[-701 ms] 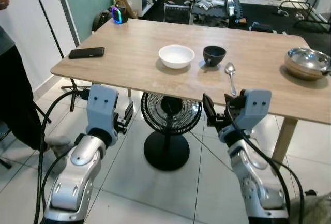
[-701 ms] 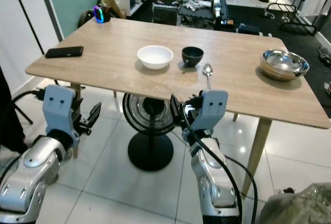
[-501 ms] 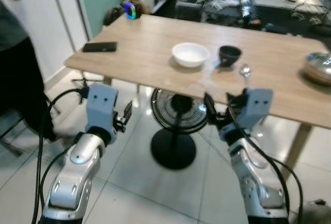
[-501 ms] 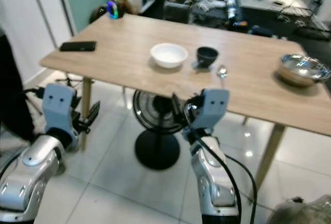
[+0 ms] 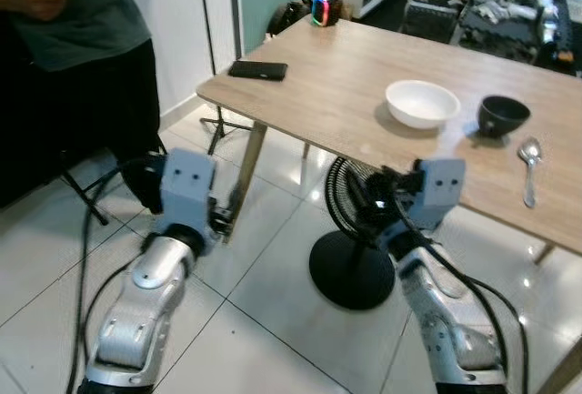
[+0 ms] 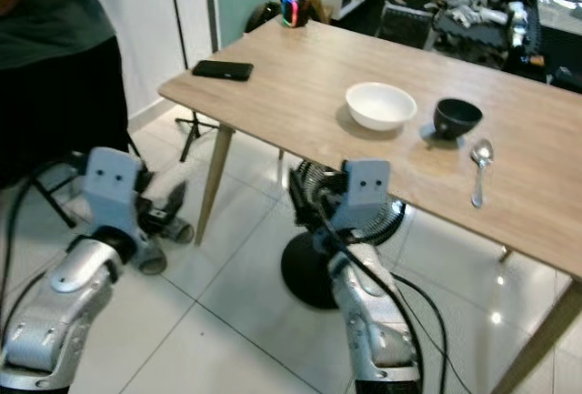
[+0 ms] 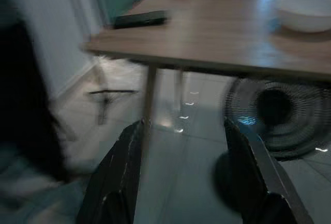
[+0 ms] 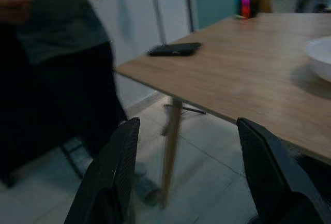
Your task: Setting the table
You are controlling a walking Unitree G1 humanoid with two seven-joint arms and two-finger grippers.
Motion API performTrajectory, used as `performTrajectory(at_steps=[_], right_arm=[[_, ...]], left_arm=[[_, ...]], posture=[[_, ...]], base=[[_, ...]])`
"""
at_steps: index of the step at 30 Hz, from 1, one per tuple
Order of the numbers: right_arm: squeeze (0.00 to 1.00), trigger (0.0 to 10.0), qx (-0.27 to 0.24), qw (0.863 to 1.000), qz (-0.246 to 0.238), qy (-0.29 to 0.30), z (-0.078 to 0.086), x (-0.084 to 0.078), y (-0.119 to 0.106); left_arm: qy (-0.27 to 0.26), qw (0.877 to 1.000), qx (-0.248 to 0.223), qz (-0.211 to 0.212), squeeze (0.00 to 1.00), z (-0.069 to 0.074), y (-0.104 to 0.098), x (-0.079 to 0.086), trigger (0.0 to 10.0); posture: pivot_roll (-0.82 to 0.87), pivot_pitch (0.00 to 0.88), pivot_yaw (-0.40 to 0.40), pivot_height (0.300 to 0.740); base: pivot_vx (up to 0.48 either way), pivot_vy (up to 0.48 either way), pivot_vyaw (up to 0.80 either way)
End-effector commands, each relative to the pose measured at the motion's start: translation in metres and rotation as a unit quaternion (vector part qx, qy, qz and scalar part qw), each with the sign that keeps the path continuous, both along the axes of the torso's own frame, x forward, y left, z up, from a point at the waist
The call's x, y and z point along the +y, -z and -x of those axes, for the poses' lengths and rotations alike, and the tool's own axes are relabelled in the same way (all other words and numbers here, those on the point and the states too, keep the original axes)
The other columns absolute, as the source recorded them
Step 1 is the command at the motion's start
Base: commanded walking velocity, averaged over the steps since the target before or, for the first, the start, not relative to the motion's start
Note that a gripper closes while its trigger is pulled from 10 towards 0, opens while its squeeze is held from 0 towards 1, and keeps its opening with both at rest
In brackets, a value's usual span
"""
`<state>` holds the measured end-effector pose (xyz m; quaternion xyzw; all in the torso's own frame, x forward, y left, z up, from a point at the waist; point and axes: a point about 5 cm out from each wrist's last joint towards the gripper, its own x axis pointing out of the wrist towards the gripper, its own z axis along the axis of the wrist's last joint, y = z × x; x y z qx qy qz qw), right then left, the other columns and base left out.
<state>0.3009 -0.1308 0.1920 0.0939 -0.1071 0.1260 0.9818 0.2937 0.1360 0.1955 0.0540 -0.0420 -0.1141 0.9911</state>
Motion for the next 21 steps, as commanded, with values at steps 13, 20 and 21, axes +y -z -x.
performTrajectory(at_steps=[13,20,21], right_arm=[[0.0,10.0,0.005,1.0,0.001,-0.024,0.0037,0.0041,0.002],[0.0,10.0,0.009,0.999,0.002,-0.031,0.0047,0.0055,0.0033],[0.0,10.0,0.009,0.999,0.002,-0.032,0.0048,0.0056,0.0035]], left_arm=[[0.002,0.999,0.03,-0.014,0.0,0.0003,0.0092,-0.0023,10.0],[0.007,0.999,0.028,-0.018,0.0,0.0016,0.0097,-0.0033,10.0],[0.007,0.999,0.028,-0.019,0.0,0.0018,0.0099,-0.0035,10.0]], posture=[[-0.02,0.0,0.04,0.74],[-0.02,0.0,0.038,0.74],[-0.02,0.0,0.038,0.74]], base=[[0.0,0.0,0.77],[0.0,0.0,0.77],[0.0,0.0,0.77]])
